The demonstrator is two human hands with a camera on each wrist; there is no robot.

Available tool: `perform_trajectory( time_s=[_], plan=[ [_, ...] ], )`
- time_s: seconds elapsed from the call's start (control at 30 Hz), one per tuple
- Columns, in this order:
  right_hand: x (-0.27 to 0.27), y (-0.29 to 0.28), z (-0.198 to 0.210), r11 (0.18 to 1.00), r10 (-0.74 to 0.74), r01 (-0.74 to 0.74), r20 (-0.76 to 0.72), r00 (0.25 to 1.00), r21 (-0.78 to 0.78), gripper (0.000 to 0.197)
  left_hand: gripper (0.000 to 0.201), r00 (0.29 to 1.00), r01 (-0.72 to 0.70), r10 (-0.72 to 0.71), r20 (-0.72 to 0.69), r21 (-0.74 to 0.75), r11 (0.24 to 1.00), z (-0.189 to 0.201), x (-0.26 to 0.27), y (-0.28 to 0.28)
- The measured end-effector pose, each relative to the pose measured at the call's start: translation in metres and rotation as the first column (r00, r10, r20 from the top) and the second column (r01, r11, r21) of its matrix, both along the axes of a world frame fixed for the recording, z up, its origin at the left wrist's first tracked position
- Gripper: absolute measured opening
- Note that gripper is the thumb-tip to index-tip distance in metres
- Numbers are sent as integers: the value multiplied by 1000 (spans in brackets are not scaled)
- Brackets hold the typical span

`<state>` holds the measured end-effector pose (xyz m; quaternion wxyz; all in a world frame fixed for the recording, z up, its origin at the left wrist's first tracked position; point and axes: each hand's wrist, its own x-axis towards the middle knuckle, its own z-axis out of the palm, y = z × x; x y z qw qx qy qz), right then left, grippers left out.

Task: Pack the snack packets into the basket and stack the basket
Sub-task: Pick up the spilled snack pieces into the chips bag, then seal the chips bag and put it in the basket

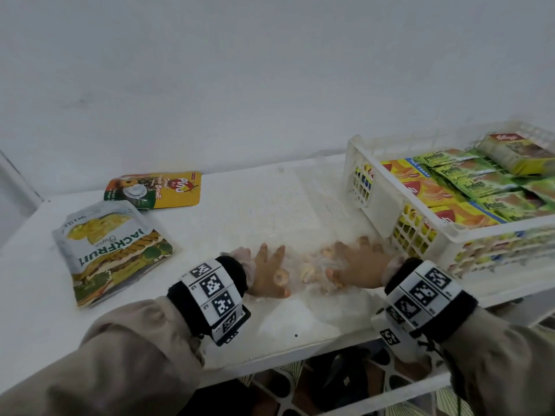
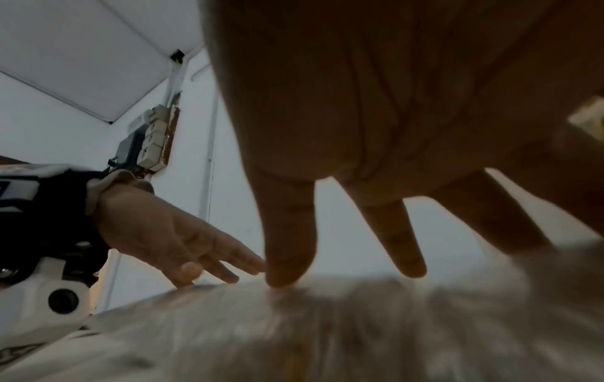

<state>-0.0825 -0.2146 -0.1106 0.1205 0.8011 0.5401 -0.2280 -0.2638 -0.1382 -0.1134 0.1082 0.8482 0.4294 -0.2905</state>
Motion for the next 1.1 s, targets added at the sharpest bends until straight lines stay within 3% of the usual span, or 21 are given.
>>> perform_trajectory(
  time_s=[0.23, 0.4, 0.57, 0.67, 0.8, 0.93, 1.1],
  plan=[
    [0, 34, 5, 1000, 22, -21, 53, 998, -20, 74, 82, 997, -62, 61, 39, 16, 998, 2, 14, 10],
    [2, 51, 10, 999, 17, -13, 81, 997, -49, 70, 88, 988, -59, 45, 149, 90, 994, 1, 18, 14],
    [-5, 51, 23, 994, 64, -49, 156, 986, -97, 69, 84, 973, -97, 95, 209, -2, 995, 3, 16, 19],
    [-16, 58, 34, 998, 64, -67, 190, 980, 8, 72, 78, 939, -149, 160, 306, -58, 987, 23, -12, 34],
    [-62, 71, 56, 941, 179, -150, -68, 982, 302, 65, 67, 868, -235, 220, 444, -20, 972, 41, -80, 61],
    [-136, 85, 63, 910, 288, -143, -342, 894, 390, 52, 53, 903, -368, 316, 291, 143, 919, 44, -149, 84],
    [-223, 121, 43, 927, 339, -260, -301, 891, 271, 46, 62, 918, -385, 396, -15, 200, 901, 35, -208, 96]
  ],
)
